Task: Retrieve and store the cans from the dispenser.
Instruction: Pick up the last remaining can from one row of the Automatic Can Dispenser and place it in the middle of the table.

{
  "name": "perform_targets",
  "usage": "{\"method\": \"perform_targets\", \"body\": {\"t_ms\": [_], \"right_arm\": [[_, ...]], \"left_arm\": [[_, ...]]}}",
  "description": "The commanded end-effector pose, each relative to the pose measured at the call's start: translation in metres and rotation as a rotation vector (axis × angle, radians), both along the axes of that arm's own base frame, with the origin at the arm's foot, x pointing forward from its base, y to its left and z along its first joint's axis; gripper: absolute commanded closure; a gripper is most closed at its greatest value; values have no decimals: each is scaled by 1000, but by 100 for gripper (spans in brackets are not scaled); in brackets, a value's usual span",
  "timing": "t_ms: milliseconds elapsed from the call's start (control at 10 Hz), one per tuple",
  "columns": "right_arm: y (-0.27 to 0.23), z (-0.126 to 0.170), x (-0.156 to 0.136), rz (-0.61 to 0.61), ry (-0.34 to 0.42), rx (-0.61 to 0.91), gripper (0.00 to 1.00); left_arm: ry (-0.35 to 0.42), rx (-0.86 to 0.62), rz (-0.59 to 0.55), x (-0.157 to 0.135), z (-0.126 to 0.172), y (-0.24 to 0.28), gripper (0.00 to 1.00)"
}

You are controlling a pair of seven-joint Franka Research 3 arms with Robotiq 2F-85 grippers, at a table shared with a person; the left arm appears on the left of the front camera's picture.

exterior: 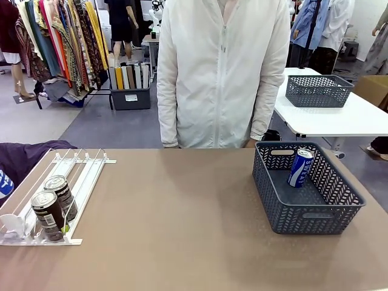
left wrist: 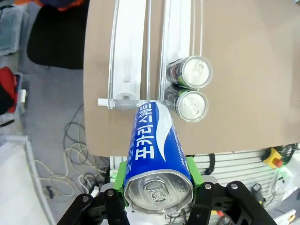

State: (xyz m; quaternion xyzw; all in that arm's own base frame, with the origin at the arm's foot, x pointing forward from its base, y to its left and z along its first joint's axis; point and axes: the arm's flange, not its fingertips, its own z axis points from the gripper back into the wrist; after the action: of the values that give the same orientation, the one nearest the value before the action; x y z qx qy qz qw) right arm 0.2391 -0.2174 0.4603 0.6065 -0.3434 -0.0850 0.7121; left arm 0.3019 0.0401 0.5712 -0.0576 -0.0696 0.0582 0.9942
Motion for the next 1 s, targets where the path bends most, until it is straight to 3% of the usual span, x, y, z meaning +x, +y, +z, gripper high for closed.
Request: {"method": "perform_targets", "body": {"t_ms": [0,300,400,700,800,900], "right_arm": [[0,4,3,-13,-29,13,0],[0,4,3,-13,-29,13,0],[0,4,3,-13,-29,13,0],[0,4,3,-13,-29,13,0],[0,4,3,-13,-29,13,0],[0,4,3,-13,-29,13,0]], "left_arm": [[-6,24,6,4,-3,1,100],[17,3,0,5,-10,0,100],[-25,-65,26,15,-9,-8,100],[-186,-25,27,76,32,-70,100],[-178,-1,-33,97,39,-99,100],[-165,-18,-177,115,38,-135,100]]}}
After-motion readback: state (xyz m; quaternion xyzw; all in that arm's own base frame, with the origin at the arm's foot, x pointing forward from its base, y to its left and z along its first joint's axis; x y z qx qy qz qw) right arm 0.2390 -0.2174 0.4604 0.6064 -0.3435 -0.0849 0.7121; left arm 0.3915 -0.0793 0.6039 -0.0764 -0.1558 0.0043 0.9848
